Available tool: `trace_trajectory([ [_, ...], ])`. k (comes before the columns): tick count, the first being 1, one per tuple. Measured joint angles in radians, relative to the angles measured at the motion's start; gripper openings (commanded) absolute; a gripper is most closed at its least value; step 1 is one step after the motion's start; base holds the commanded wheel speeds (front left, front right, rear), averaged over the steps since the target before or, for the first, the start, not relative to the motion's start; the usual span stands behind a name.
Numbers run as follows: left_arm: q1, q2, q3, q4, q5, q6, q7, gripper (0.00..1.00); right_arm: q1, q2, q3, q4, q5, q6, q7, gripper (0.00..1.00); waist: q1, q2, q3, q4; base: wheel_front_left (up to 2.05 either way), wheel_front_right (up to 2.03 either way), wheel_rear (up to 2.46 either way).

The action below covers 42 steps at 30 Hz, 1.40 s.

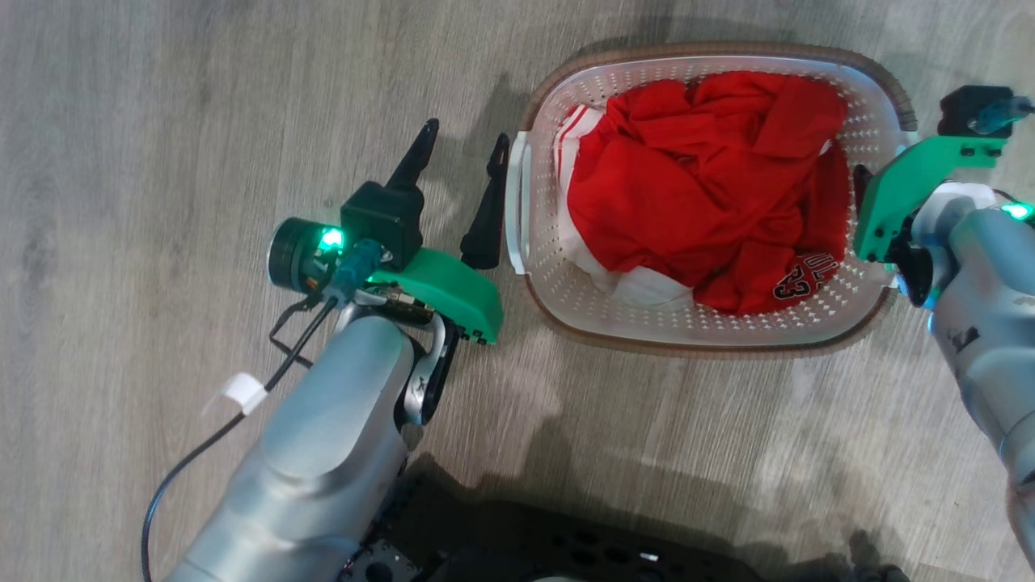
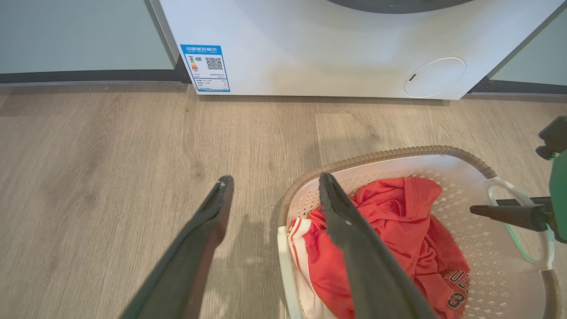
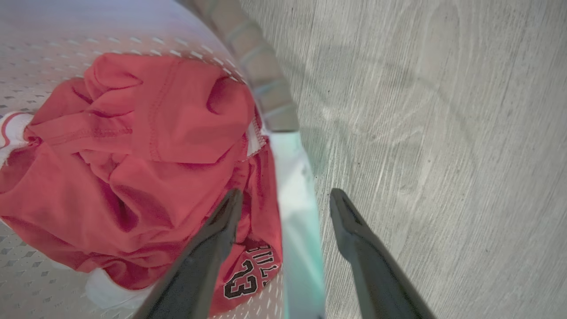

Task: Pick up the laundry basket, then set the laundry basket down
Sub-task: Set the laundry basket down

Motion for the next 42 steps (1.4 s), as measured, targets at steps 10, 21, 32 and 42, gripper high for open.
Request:
trace_trajectory([
  [10, -0.015, 0.0, -0.008, -0.007, -0.007, 0.007, 0.0, 1.0, -0.012, -0.001, 0.028, 0.012, 0.05, 0.0, 0.026, 0.46, 0.0, 0.0, 0.017, 0.008, 0.0, 0.0, 0.0],
  [21, -0.016, -0.001, -0.01, -0.009, -0.014, 0.008, 0.0, 1.0, -0.021, -0.005, 0.057, 0.004, 0.1, 0.004, 0.034, 0.0, -0.0001, 0.0001, 0.026, 0.006, 0.0, 0.0, 0.0],
  [32, -0.016, -0.001, -0.017, -0.009, -0.014, 0.008, 0.0, 1.0, -0.014, 0.007, 0.064, 0.017, 0.154, 0.004, 0.034, 0.0, 0.0, 0.0001, 0.017, -0.001, 0.0, 0.0, 0.0],
  [42, -0.016, -0.001, -0.021, -0.001, -0.014, 0.008, 0.0, 1.0, 0.019, 0.033, 0.064, 0.03, 0.208, 0.004, 0.034, 0.0, 0.0, 0.0001, -0.004, -0.008, 0.0, 0.0, 0.0],
])
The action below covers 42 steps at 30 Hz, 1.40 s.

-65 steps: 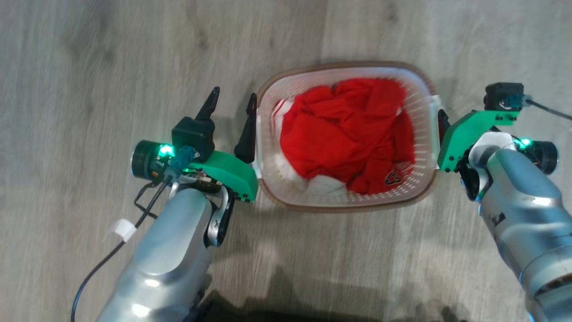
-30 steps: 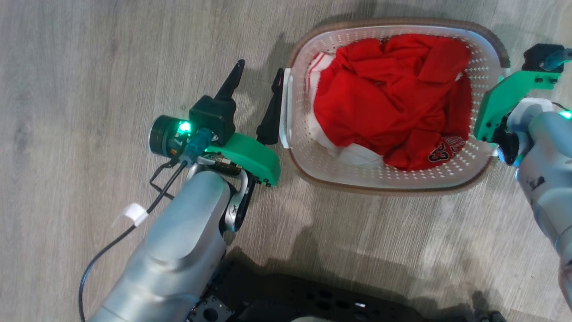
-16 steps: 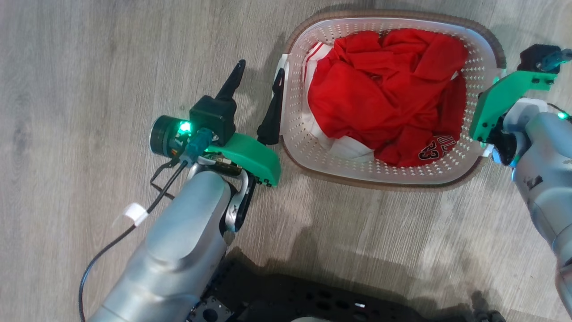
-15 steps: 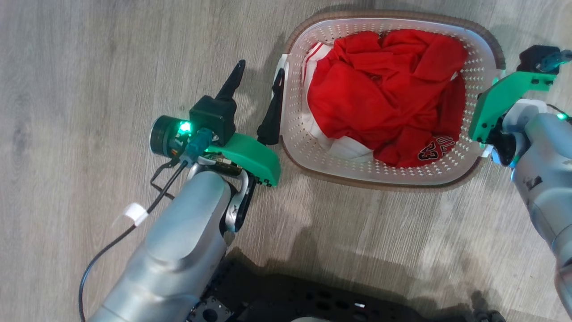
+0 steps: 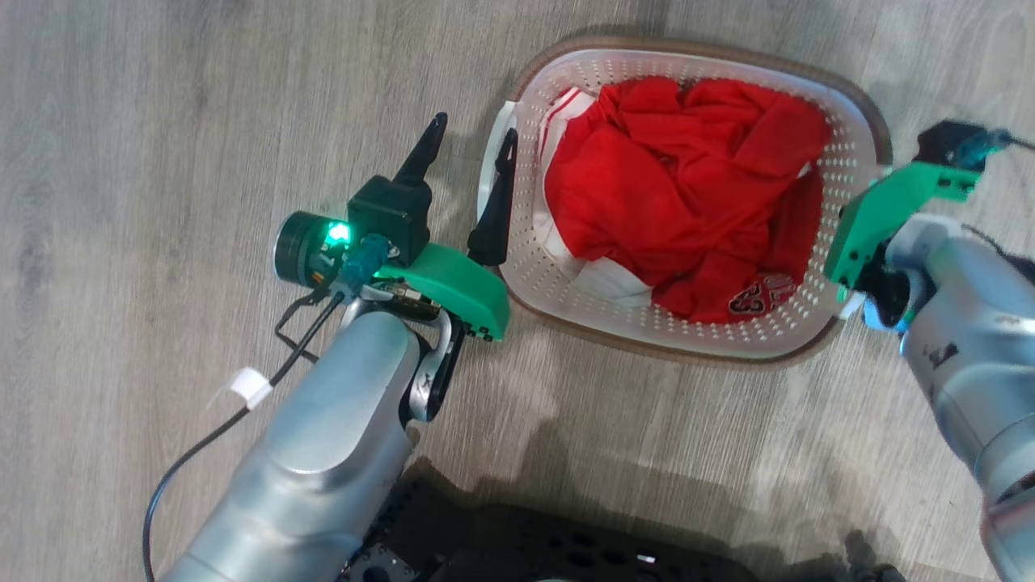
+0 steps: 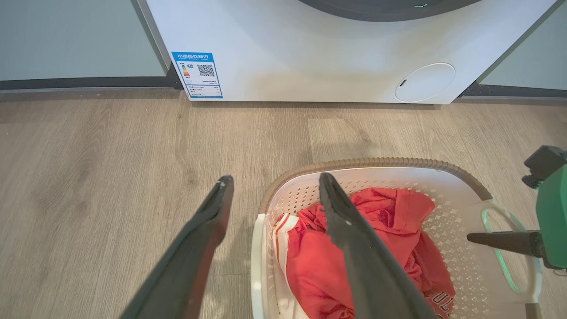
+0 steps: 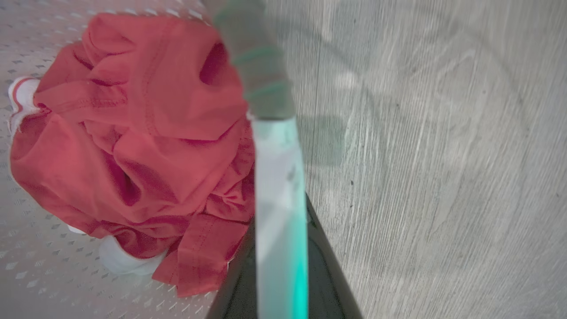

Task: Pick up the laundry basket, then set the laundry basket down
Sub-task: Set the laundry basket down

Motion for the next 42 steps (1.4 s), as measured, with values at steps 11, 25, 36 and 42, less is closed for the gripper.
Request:
trace_trajectory([
  [11, 0.0, 0.0, -0.001, 0.005, 0.0, 0.0, 0.0, 1.0, 0.036, 0.01, 0.026, 0.005, 0.018, 0.0, -0.002, 0.0, 0.0, 0.0, -0.016, -0.007, 0.0, 0.0, 0.0],
  [25, 0.0, 0.0, -0.003, 0.017, 0.0, -0.001, 0.0, 1.0, 0.029, 0.003, 0.045, 0.011, 0.028, 0.0, -0.016, 1.0, 0.0, 0.0, 0.002, -0.004, 0.0, 0.0, 0.0],
  [36, 0.002, 0.0, -0.004, 0.039, 0.0, 0.0, 0.0, 1.0, 0.036, 0.012, 0.044, 0.019, 0.051, 0.0, -0.026, 1.0, 0.0, 0.0, -0.07, -0.019, 0.0, 0.0, 0.0],
  [42, 0.028, 0.0, 0.021, 0.074, 0.004, -0.002, 0.0, 1.0, 0.094, 0.055, 0.058, 0.016, 0.056, 0.0, -0.021, 1.0, 0.0, 0.0, -0.161, -0.038, 0.0, 0.0, 0.0],
])
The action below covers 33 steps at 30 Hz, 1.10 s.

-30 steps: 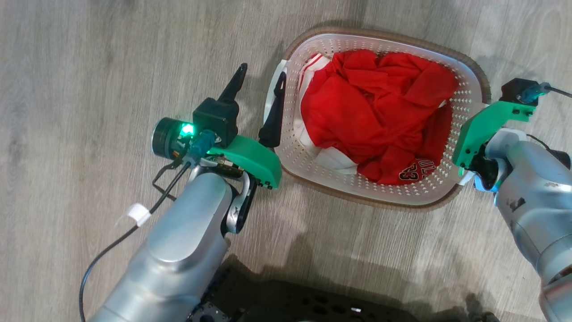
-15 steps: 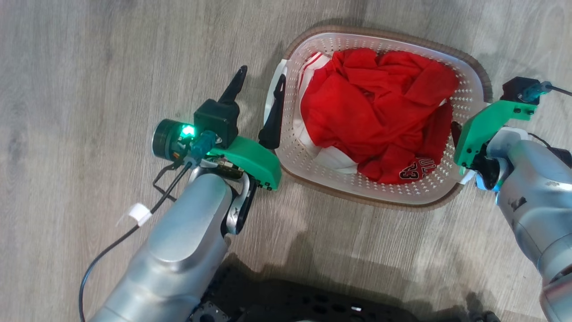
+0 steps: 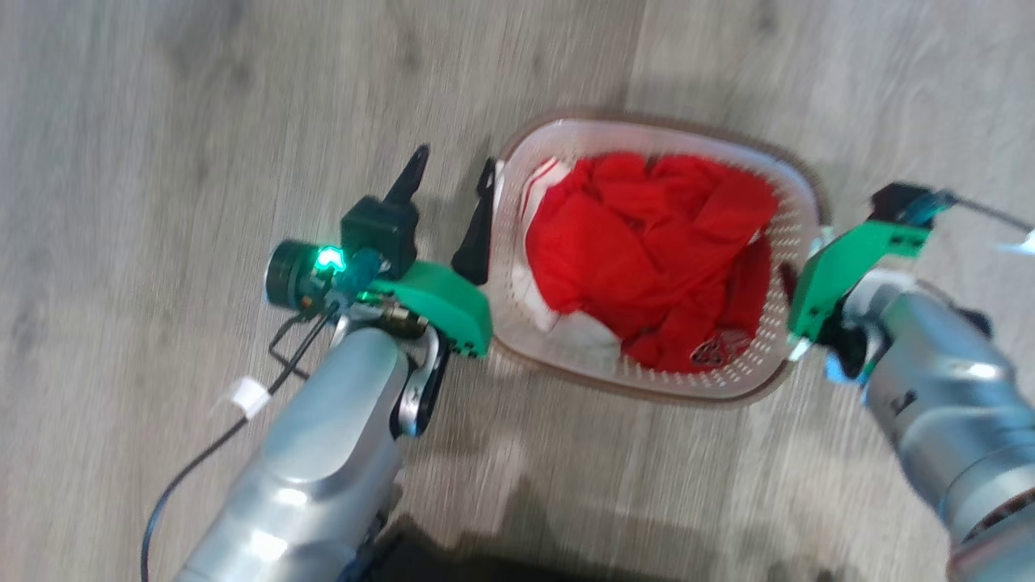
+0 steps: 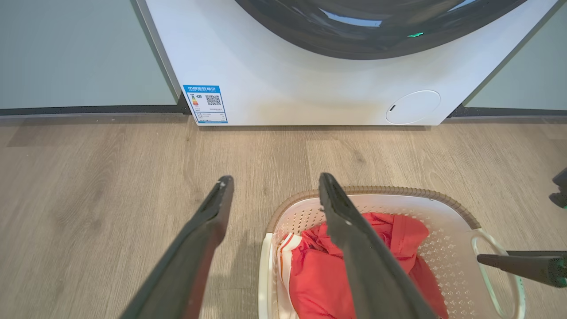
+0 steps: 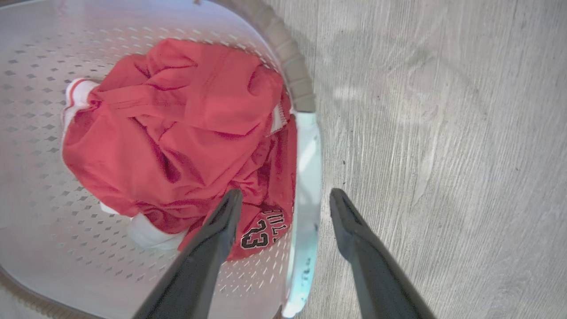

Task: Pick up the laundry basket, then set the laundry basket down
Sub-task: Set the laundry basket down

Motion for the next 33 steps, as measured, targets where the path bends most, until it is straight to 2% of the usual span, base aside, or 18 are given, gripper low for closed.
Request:
trace_trajectory([
  [5, 0.051, 0.0, 0.023, 0.037, 0.012, -0.009, 0.0, 1.0, 0.049, 0.024, 0.045, -0.044, -0.005, 0.0, -0.003, 1.0, 0.0, 0.0, -0.085, -0.021, 0.0, 0.0, 0.0],
  [8, 0.097, 0.001, 0.072, 0.049, 0.022, -0.01, 0.0, 1.0, 0.091, 0.041, 0.053, -0.094, 0.016, 0.0, -0.043, 1.0, 0.0, 0.0, -0.16, -0.041, 0.0, 0.0, 0.0],
  [12, 0.16, 0.002, 0.148, 0.05, 0.026, -0.021, 0.0, 1.0, 0.149, 0.049, 0.065, -0.18, 0.054, 0.0, -0.132, 1.0, -0.0001, 0.0, -0.267, -0.074, 0.0, 0.0, 0.0],
  [16, 0.225, 0.003, 0.21, 0.033, 0.043, -0.036, 0.0, 1.0, 0.197, 0.044, 0.06, -0.251, 0.084, 0.0, -0.275, 1.0, -0.0001, 0.0, -0.37, -0.113, 0.0, 0.0, 0.0],
  [19, 0.251, 0.004, 0.235, -0.004, 0.115, -0.041, 0.0, 1.0, 0.213, 0.027, 0.054, -0.319, 0.05, 0.0, -0.329, 1.0, -0.0001, 0.0001, -0.434, -0.146, 0.0, 0.0, 0.0],
  [21, 0.264, 0.004, 0.253, -0.045, 0.116, -0.044, 0.0, 1.0, 0.234, 0.019, -0.023, -0.393, 0.026, 0.0, -0.33, 1.0, -0.0001, 0.0, -0.469, -0.17, 0.0, 0.0, 0.0],
  [25, 0.295, 0.004, 0.303, -0.124, 0.125, -0.044, 0.0, 1.0, 0.309, -0.005, -0.244, -0.571, -0.161, 0.0, -0.331, 1.0, -0.0001, 0.0, -0.521, -0.219, 0.0, 0.0, 0.0],
  [30, 0.34, 0.005, 0.34, -0.224, 0.129, -0.044, 0.0, 1.0, 0.505, 0.051, -0.462, -0.813, -0.406, 0.0, -0.331, 1.0, -0.0001, 0.0, -0.568, -0.262, 0.0, 0.0, 0.0],
  [33, 0.369, 0.005, 0.346, -0.275, 0.129, -0.044, 0.0, 1.0, 0.609, 0.079, -0.53, -0.958, -0.552, 0.0, -0.331, 1.0, -0.0001, 0.0, -0.589, -0.274, 0.0, 0.0, 0.0],
])
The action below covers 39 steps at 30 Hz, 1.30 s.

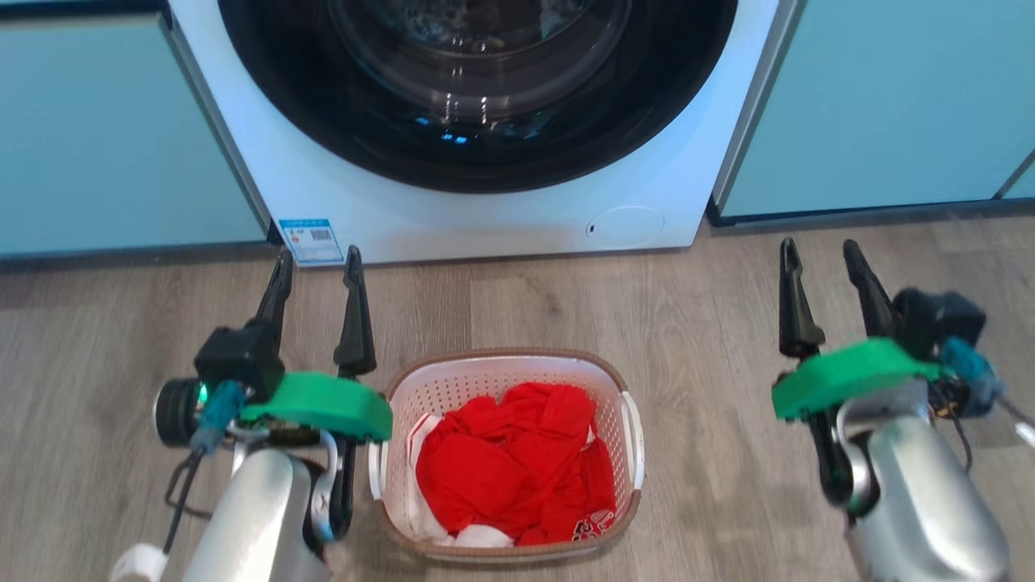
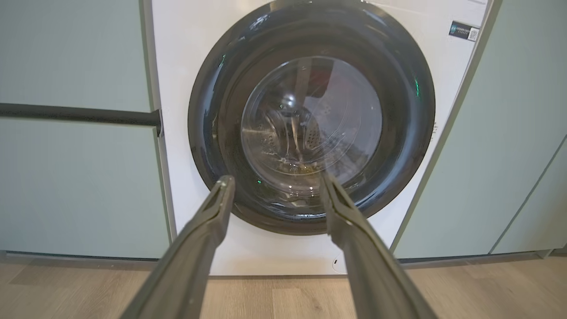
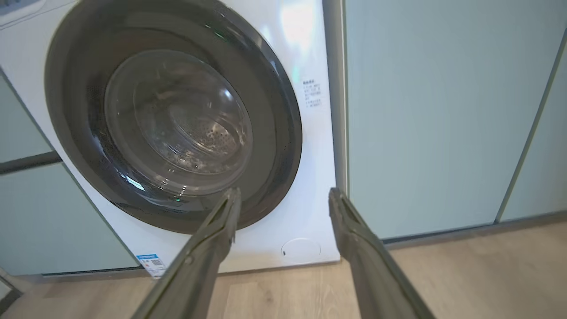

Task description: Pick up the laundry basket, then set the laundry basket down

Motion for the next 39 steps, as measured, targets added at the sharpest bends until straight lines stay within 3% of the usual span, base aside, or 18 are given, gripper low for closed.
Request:
trace_trajectory([
  [4, 0.056, 0.0, -0.002, -0.021, 0.001, 0.0, 0.0, 1.0, 0.103, 0.026, -0.017, -0.139, -0.115, 0.0, 0.0, 1.0, 0.0, 0.0, -0.015, -0.004, 0.0, 0.0, 0.0],
  [9, 0.118, 0.002, -0.023, -0.02, -0.028, -0.002, 0.0, 1.0, 0.206, 0.035, -0.024, -0.162, -0.158, 0.0, -0.001, 1.0, 0.0, 0.0, -0.02, -0.001, 0.0, 0.0, 0.0],
  [18, 0.139, 0.008, -0.058, 0.059, 0.022, -0.028, 0.0, 1.0, 0.233, 0.04, -0.065, -0.186, -0.129, 0.0, -0.001, 1.0, 0.0, 0.0, -0.026, 0.011, 0.0, 0.0, 0.0],
  [21, 0.139, 0.008, -0.069, 0.06, 0.021, -0.058, 0.0, 1.0, 0.233, 0.043, -0.063, -0.186, -0.13, 0.0, -0.001, 1.0, 0.0, 0.0, -0.027, 0.012, 0.0, 0.0, 0.0],
  [39, 0.139, 0.008, -0.068, 0.029, 0.025, -0.053, 0.0, 1.0, 0.233, 0.044, -0.042, -0.172, -0.123, 0.0, -0.001, 1.0, 0.0, 0.0, -0.035, 0.024, 0.0, 0.0, 0.0],
])
